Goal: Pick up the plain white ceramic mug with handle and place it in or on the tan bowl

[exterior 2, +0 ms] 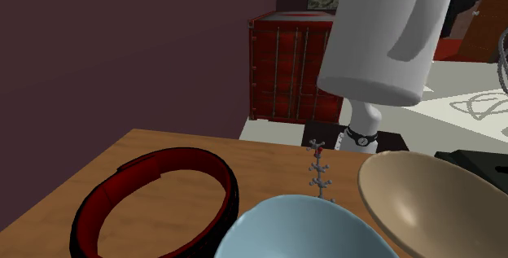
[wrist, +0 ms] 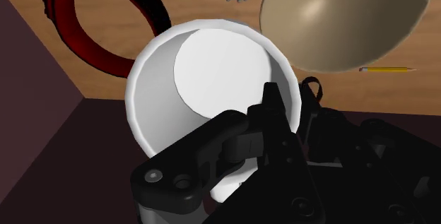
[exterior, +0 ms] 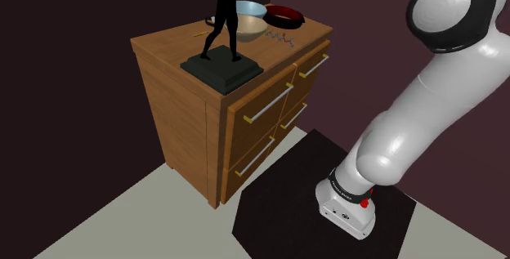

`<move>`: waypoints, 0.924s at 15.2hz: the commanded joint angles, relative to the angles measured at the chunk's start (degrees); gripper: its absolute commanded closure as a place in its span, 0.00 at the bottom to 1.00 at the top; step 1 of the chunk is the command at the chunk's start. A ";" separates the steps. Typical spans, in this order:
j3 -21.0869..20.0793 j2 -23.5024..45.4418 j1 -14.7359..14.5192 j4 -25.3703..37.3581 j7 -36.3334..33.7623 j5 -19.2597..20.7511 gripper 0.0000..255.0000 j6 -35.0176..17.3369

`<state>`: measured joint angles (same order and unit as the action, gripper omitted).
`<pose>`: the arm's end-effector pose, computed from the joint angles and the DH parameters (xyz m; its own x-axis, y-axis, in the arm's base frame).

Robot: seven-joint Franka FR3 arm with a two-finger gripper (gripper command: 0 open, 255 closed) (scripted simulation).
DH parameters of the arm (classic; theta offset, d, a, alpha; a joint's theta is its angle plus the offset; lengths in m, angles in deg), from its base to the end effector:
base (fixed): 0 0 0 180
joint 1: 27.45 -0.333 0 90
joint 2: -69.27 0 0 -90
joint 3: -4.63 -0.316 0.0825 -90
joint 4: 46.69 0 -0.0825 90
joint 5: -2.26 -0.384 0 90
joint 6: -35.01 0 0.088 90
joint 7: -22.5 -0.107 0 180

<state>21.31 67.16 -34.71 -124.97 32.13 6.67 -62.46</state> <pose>0.5361 -0.1007 0.7553 0.9381 0.0199 0.3457 -0.0246 -0.9920 0.1237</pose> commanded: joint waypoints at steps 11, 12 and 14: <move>-5.60 4.88 -5.74 5.37 -11.34 2.97 1.00 1.72; -5.64 4.32 -5.80 3.81 -11.53 3.12 1.00 0.74; -5.71 3.29 -5.88 0.86 -11.89 3.40 1.00 -1.17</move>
<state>15.63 70.95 -40.55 -122.68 20.42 9.93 -62.64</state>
